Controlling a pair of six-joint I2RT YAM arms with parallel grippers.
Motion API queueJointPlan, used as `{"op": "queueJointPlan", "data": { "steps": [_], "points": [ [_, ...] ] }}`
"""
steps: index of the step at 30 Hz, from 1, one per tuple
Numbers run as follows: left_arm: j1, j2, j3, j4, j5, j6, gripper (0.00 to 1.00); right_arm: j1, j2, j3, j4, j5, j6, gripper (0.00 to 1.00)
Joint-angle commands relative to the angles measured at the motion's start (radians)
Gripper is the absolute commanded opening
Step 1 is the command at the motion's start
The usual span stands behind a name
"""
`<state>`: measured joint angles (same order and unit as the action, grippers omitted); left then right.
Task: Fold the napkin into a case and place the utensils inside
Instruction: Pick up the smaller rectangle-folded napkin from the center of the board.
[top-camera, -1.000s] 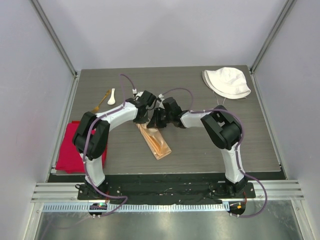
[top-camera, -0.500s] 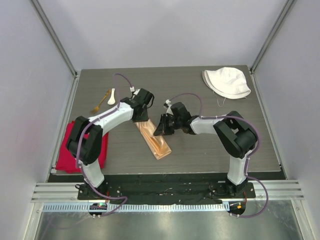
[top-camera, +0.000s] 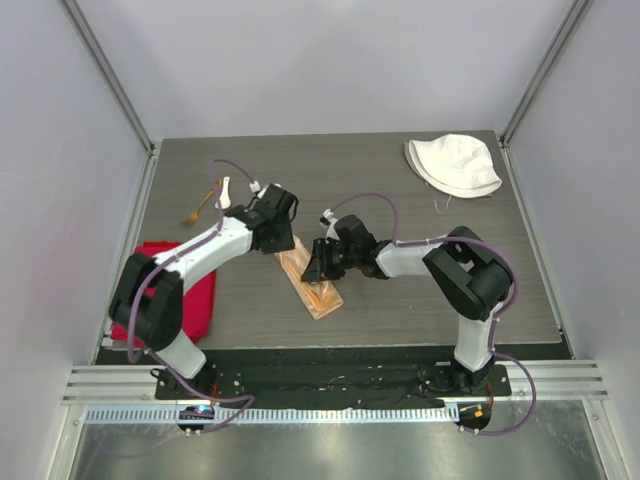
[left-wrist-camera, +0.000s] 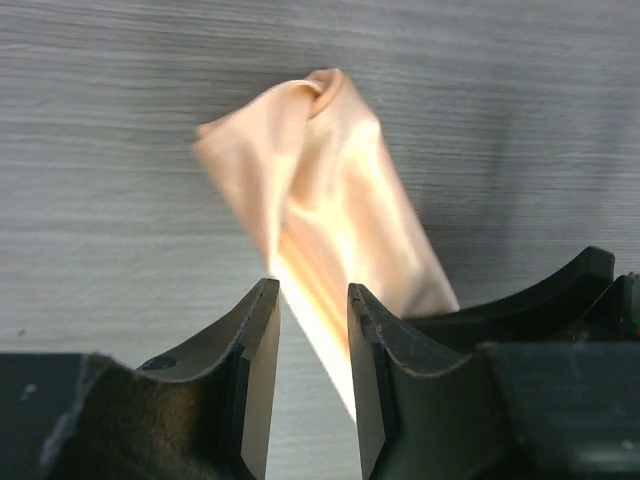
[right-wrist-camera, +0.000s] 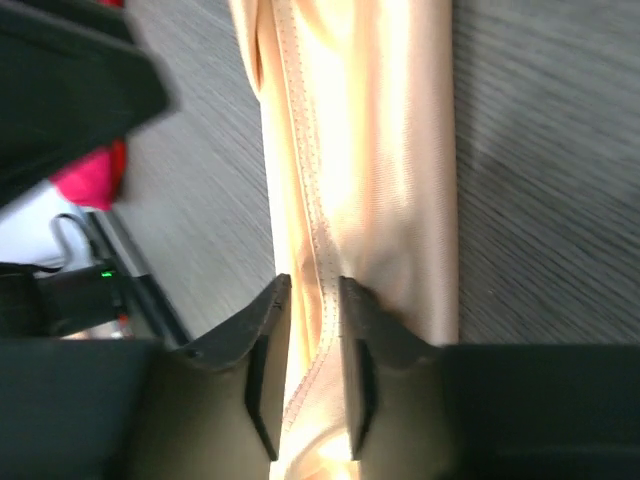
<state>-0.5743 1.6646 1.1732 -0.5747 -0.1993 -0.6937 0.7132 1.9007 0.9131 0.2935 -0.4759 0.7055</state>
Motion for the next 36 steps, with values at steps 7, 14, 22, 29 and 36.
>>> {"op": "queueJointPlan", "data": {
  "steps": [7, 14, 22, 29, 36],
  "points": [
    [0.059, -0.520, -0.116, -0.079, -0.175, -0.118, 0.40, 0.080, -0.100, 0.253, -0.523, 0.272, -0.464, 0.72],
    [0.063, -0.733, -0.149, -0.155, -0.149, -0.127, 0.41, 0.222, 0.020, 0.459, -0.718, 0.575, -0.600, 0.79],
    [0.063, -0.798, -0.184, -0.160, -0.072, -0.124, 0.40, 0.288, 0.159, 0.575, -0.833, 0.778, -0.635, 0.80],
    [0.063, -0.816, -0.187, -0.146, -0.049, -0.109, 0.40, 0.336, 0.224, 0.586, -0.884, 0.836, -0.586, 0.55],
    [0.063, -0.802, -0.162, -0.157, -0.042, -0.092, 0.40, 0.341, 0.268, 0.625, -0.890, 0.818, -0.522, 0.32]
  ]
}}
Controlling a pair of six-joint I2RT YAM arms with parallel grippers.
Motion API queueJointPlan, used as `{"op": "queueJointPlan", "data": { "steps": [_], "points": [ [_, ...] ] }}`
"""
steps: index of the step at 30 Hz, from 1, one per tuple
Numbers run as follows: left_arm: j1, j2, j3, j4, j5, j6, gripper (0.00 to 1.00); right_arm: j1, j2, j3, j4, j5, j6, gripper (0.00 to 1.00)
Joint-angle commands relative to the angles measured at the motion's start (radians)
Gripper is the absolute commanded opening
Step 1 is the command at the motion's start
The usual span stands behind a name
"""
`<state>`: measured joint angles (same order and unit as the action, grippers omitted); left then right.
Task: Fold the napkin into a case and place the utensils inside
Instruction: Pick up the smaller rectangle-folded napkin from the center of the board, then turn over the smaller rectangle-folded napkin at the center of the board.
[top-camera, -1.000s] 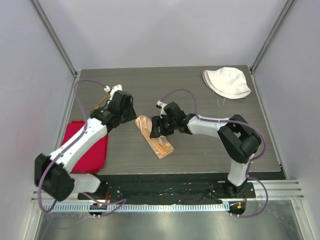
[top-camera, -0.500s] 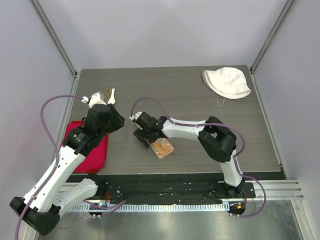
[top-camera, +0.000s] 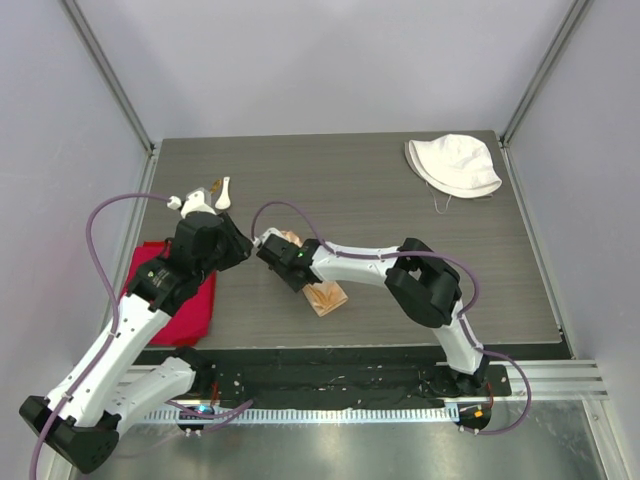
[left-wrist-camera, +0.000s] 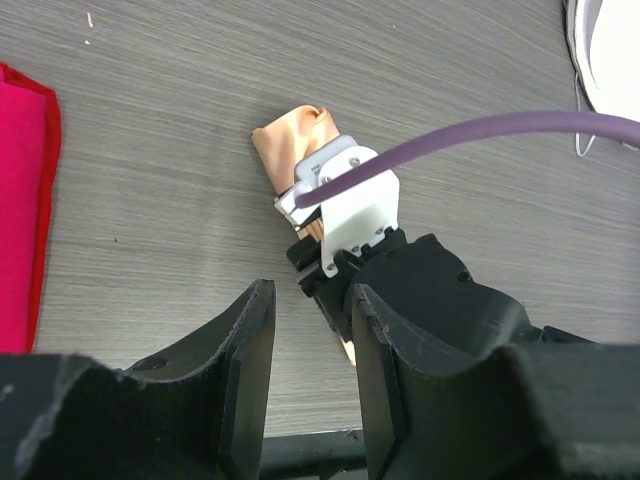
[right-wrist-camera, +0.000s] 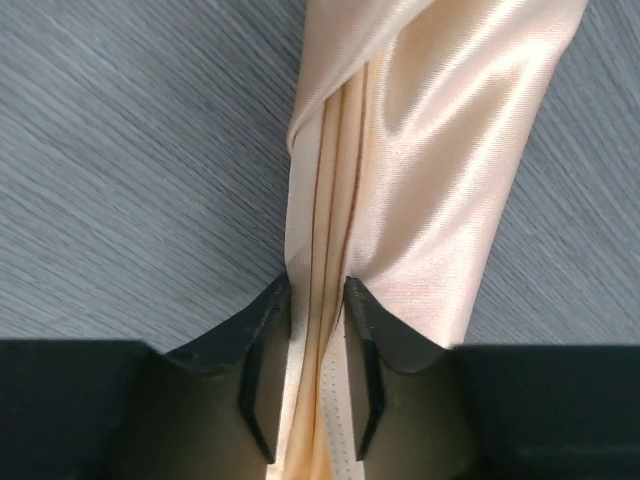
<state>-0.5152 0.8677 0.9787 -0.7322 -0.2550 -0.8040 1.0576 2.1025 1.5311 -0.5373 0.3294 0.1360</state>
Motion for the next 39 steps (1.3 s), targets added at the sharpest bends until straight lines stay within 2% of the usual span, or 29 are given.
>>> {"op": "queueJointPlan", "data": {
  "steps": [1, 2, 3, 6, 7, 10, 14, 15, 18, 22, 25, 30, 34, 39],
  "points": [
    [0.004, -0.006, 0.034, 0.001, 0.016, 0.020, 0.40, -0.004, 0.065, 0.011, -0.058, 0.013, 0.054, 0.28],
    [0.004, -0.006, 0.029, 0.001, 0.016, 0.022, 0.40, -0.004, 0.067, 0.018, -0.058, 0.013, 0.057, 0.24],
    [0.004, -0.006, 0.029, 0.001, 0.013, 0.023, 0.40, -0.004, 0.064, 0.023, -0.058, 0.011, 0.062, 0.16],
    [0.004, 0.002, 0.031, -0.001, 0.010, 0.029, 0.40, -0.014, 0.037, 0.044, -0.058, -0.001, 0.085, 0.08],
    [0.004, 0.004, 0.032, -0.001, 0.010, 0.031, 0.40, -0.025, 0.013, 0.050, -0.058, -0.013, 0.094, 0.01],
    [0.004, 0.014, 0.037, -0.007, 0.014, 0.032, 0.40, -0.050, -0.036, 0.069, -0.055, -0.110, 0.115, 0.01],
    [0.004, 0.028, 0.052, -0.015, 0.025, 0.038, 0.41, -0.146, -0.123, 0.055, -0.009, -0.471, 0.129, 0.01],
    [0.004, 0.034, 0.054, -0.013, 0.028, 0.042, 0.41, -0.160, -0.133, 0.051, 0.000, -0.619, 0.129, 0.01],
    [0.004, 0.050, 0.064, -0.019, 0.043, 0.049, 0.40, -0.223, -0.147, 0.034, 0.007, -0.874, 0.123, 0.01],
    [0.004, 0.068, 0.071, -0.015, 0.068, 0.049, 0.40, -0.287, -0.159, -0.044, 0.029, -1.076, 0.131, 0.01],
    [0.004, 0.085, 0.078, -0.004, 0.085, 0.049, 0.40, -0.332, -0.156, -0.106, 0.063, -1.197, 0.154, 0.01],
    [0.004, 0.129, 0.087, 0.016, 0.114, 0.060, 0.39, -0.396, -0.115, -0.175, 0.123, -1.316, 0.152, 0.01],
    [0.004, 0.181, 0.091, 0.033, 0.143, 0.062, 0.38, -0.478, -0.055, -0.199, 0.146, -1.328, 0.136, 0.01],
    [0.004, 0.223, 0.103, 0.062, 0.169, 0.068, 0.38, -0.548, -0.039, -0.270, 0.289, -1.412, 0.211, 0.02]
  ]
}}
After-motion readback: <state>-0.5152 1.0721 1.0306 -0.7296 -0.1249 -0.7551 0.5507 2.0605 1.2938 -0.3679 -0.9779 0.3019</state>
